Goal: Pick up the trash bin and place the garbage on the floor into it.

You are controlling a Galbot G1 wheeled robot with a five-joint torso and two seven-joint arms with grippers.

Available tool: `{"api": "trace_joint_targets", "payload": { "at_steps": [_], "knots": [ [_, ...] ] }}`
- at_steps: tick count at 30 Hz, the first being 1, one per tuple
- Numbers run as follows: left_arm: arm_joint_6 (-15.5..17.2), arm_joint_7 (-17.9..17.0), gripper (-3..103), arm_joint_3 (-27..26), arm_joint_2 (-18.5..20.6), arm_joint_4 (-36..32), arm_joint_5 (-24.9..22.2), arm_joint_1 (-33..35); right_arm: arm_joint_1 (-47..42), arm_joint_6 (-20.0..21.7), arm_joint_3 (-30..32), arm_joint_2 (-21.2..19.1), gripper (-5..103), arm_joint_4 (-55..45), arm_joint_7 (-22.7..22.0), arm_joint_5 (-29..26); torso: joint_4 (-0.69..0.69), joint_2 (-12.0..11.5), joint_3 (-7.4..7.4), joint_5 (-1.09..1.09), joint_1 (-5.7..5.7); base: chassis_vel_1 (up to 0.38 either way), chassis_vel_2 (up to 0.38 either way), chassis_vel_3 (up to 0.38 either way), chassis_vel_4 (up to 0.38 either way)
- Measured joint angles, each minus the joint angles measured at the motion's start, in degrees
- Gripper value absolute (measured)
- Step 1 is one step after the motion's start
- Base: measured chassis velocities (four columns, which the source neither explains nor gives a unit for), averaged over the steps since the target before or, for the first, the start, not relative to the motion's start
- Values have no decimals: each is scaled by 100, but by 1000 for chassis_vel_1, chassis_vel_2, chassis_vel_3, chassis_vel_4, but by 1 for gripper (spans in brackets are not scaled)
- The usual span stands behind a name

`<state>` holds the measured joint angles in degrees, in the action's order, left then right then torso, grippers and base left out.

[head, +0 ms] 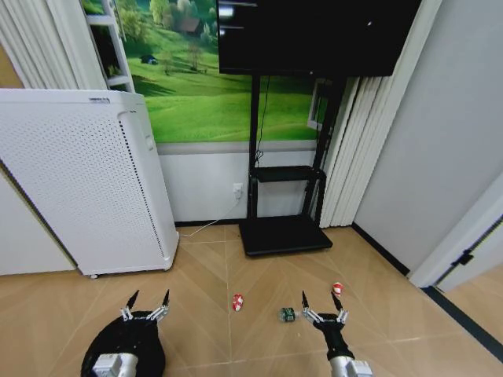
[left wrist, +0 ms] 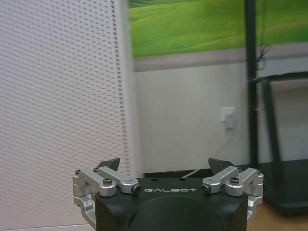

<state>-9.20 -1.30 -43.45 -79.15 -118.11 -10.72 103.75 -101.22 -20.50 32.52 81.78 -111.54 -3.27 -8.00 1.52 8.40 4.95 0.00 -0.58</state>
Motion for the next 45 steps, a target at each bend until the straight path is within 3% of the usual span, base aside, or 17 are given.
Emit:
{"api": "trace_joint_targets", "payload": {
  "at_steps": [2,4,5,6,7,9,10,12,13,15,17,19,24,32,34,38,45],
  "knots": [
    [96,-310,100,-112,-51,-20,262,64,23,-1,15,-8,100,10,-2,-10,0,1,1,-1,0,0,0,0,0],
    [862,-1175,100,-314,-78,-194,334,333,23,-34,100,35,100,31,-16,-24,-2,6,7,0,0,0,0,0,0],
    [862,-1175,100,-314,-78,-194,334,333,23,-34,100,35,100,31,-16,-24,-2,6,7,0,0,0,0,0,0],
    [1519,-1619,100,-422,-31,-426,-142,571,1,-60,156,82,100,35,-29,-26,0,10,10,-1,0,0,0,0,0],
    [1519,-1619,100,-422,-31,-426,-142,571,1,-60,156,82,100,35,-29,-26,0,10,10,-1,0,0,0,0,0],
    [2198,-2042,100,-752,-38,-813,-1191,1016,49,-64,163,78,100,49,-47,-51,0,18,14,1,-2,0,0,0,0],
    [2198,-2042,100,-752,-38,-813,-1191,1016,49,-64,163,78,100,49,-47,-51,0,18,14,1,-2,0,0,0,0],
    [2684,-2203,100,-1193,-48,-994,-2408,1390,135,-56,139,50,100,101,-56,-93,-3,25,19,1,-4,0,0,0,0],
    [2684,-2203,100,-1193,-48,-994,-2408,1390,135,-56,139,50,100,101,-56,-93,-3,25,19,1,-4,0,0,0,0],
    [3088,-2377,100,-1525,-10,-968,-3457,1525,207,-45,105,19,100,164,-63,-120,-2,30,23,0,-7,0,0,0,0],
    [3114,-2394,100,-1546,-7,-961,-3534,1529,210,-44,102,17,100,167,-63,-122,-2,31,23,0,-7,0,0,0,0],
    [3400,-2563,100,-1864,64,-721,-4476,1387,236,-33,84,-10,100,191,-64,-145,-2,37,27,0,-9,0,0,0,0],
    [3640,-2607,100,-2049,288,-293,-5062,974,220,-32,86,-33,100,197,-65,-168,-1,42,31,-1,-11,0,0,0,0],
    [3684,-2536,98,-1829,562,270,-5144,463,162,-33,119,-52,100,157,-68,-185,-1,49,35,0,-14,0,0,0,0],
    [3703,-2519,83,-1609,639,597,-5149,211,132,-35,133,-50,100,126,-72,-192,-1,50,37,-1,-14,0,0,0,0],
    [3773,-2518,76,-1442,709,868,-5265,-43,95,-35,146,-42,100,82,-79,-198,-1,52,38,-1,-15,0,0,0,0],
    [3972,-2527,43,-1223,876,1131,-5358,-404,-8,-48,219,-24,100,-11,-94,-208,-1,56,41,1,-16,0,0,0,0]
  ]
}}
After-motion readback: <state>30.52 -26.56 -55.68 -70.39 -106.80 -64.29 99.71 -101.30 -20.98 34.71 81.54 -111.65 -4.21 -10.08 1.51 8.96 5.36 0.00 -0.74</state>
